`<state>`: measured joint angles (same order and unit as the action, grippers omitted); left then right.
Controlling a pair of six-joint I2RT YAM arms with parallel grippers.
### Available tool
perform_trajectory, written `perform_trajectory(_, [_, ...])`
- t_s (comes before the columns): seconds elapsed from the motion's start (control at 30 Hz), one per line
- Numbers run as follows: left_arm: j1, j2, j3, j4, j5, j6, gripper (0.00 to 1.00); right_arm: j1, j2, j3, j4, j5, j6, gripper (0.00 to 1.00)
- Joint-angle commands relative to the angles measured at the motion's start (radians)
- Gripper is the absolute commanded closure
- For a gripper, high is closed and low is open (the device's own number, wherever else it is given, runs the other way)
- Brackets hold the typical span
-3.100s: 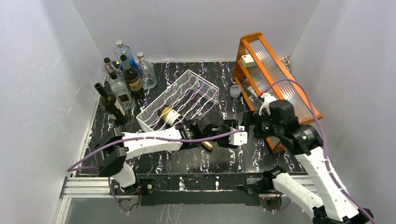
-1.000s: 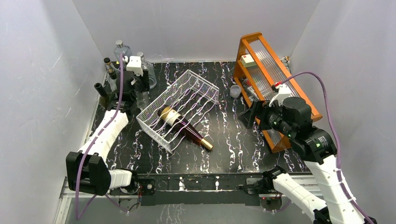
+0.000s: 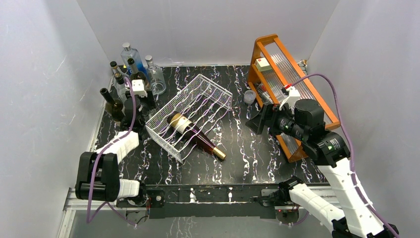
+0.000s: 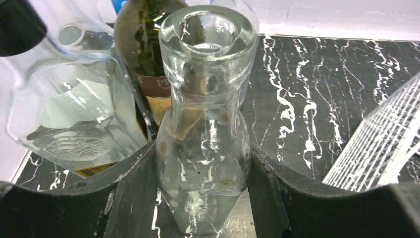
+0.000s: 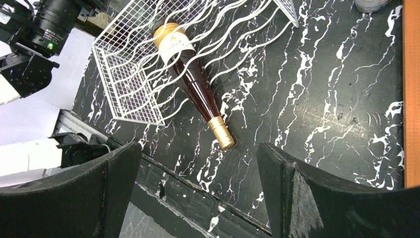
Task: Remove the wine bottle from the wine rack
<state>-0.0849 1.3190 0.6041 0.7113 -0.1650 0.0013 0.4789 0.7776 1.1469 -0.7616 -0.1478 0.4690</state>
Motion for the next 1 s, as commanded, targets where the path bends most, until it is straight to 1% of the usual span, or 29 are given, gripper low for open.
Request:
perform_trajectory(0.0, [0.008, -0.003, 0.029, 0.098, -0.091, -0.016, 0.53, 0.004, -0.004, -0.006, 0.054, -0.042, 0.013, 0.02])
perform_trajectory(0.07, [0.008, 0.004, 0.031, 0.098, -0.101, -0.026, 0.49, 0.004, -0.008, -0.008, 0.047, -0.036, 0.013, 0.02])
perform_trajectory(0.17, [0.007, 0.006, 0.034, 0.093, -0.100, -0.029, 0.47, 0.004, -0.010, -0.013, 0.048, -0.033, 0.013, 0.02])
perform_trajectory(0.23, [0.008, 0.004, 0.034, 0.090, -0.101, -0.030, 0.40, 0.003, -0.005, -0.016, 0.050, -0.035, 0.013, 0.02])
perform_trajectory(0.43, [0.008, 0.004, 0.035, 0.080, -0.090, -0.017, 0.15, 0.004, 0.003, -0.025, 0.067, -0.046, 0.013, 0.02])
perform_trajectory(0.5, [0.007, 0.001, 0.040, 0.065, -0.078, -0.013, 0.10, 0.004, 0.004, -0.027, 0.070, -0.045, 0.011, 0.02])
perform_trajectory(0.7, [-0.016, -0.042, 0.056, 0.013, -0.057, 0.005, 0.02, 0.003, 0.002, -0.027, 0.061, -0.040, -0.006, 0.02])
perform_trajectory(0.73, [-0.019, -0.052, 0.066, -0.010, -0.059, 0.006, 0.02, 0.004, 0.003, -0.026, 0.059, -0.038, -0.011, 0.02])
perform_trajectory(0.87, [-0.036, -0.096, 0.131, -0.161, -0.138, -0.006, 0.02, 0.004, 0.025, 0.002, 0.037, -0.024, -0.062, 0.02])
perform_trajectory(0.97, [-0.036, -0.168, 0.153, -0.272, -0.188, -0.048, 0.02, 0.004, 0.061, 0.050, 0.000, -0.007, -0.110, 0.02])
